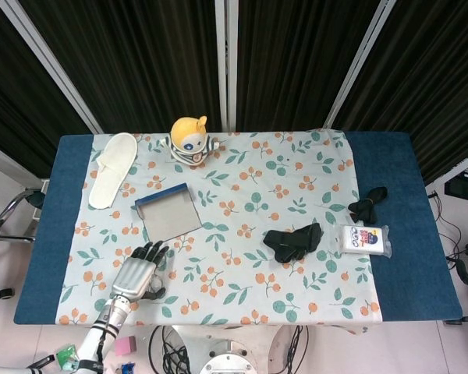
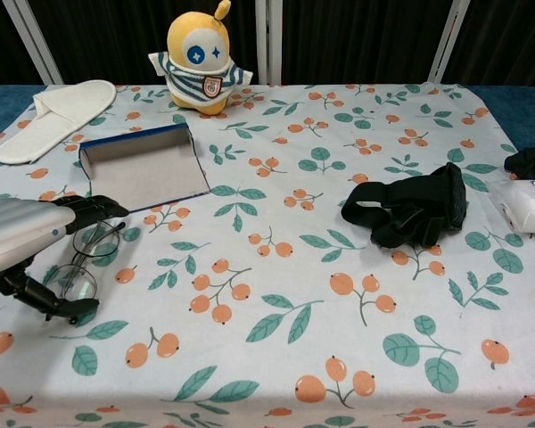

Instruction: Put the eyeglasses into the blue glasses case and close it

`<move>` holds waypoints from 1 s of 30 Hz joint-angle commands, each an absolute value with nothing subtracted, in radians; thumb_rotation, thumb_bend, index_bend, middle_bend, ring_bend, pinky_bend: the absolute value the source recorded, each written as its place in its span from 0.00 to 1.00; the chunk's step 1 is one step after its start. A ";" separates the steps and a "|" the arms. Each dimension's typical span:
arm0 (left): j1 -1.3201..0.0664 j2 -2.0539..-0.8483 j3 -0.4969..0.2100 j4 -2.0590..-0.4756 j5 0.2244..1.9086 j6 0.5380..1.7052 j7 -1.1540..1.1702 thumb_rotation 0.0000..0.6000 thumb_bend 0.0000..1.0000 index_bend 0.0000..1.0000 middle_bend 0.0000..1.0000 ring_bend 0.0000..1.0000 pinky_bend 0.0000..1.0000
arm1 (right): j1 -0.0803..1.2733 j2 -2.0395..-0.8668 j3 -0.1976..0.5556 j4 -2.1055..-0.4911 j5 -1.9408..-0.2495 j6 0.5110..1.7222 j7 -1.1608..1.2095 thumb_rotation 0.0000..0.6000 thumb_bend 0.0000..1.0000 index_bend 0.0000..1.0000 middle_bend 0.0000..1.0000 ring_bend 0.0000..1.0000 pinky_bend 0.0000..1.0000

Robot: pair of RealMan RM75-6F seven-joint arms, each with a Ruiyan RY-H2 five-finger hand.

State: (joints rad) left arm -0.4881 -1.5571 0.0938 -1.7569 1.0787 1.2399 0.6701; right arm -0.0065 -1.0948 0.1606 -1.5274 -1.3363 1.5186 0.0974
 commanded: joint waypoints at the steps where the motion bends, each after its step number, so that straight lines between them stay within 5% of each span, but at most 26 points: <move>1: -0.481 -1.552 0.092 -1.752 1.080 1.248 0.678 0.87 0.21 0.00 0.00 0.02 0.15 | -0.008 -1.094 0.161 -1.530 -1.337 1.522 0.094 1.00 0.23 0.00 0.00 0.00 0.00; 7: -0.455 -1.517 0.089 -1.756 1.073 1.273 0.689 1.00 0.21 0.00 0.00 0.02 0.15 | -0.008 -1.092 0.161 -1.538 -1.339 1.523 0.090 1.00 0.23 0.00 0.00 0.00 0.00; 23: -0.405 -1.441 0.031 -1.772 1.089 1.293 0.569 1.00 0.22 0.00 0.01 0.02 0.15 | -0.005 -1.088 0.156 -1.558 -1.350 1.523 0.075 1.00 0.23 0.00 0.00 0.00 0.00; 30: -0.422 -1.398 -0.016 -1.860 0.975 1.192 0.487 1.00 0.27 0.20 0.02 0.02 0.15 | -0.009 -1.087 0.154 -1.559 -1.351 1.526 0.080 1.00 0.23 0.00 0.00 0.00 0.00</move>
State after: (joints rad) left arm -0.4135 -1.4115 0.0027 -1.8391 1.0076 1.2196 0.5042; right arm -0.0085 -1.0872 0.1540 -1.5585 -1.3506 1.5261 0.0796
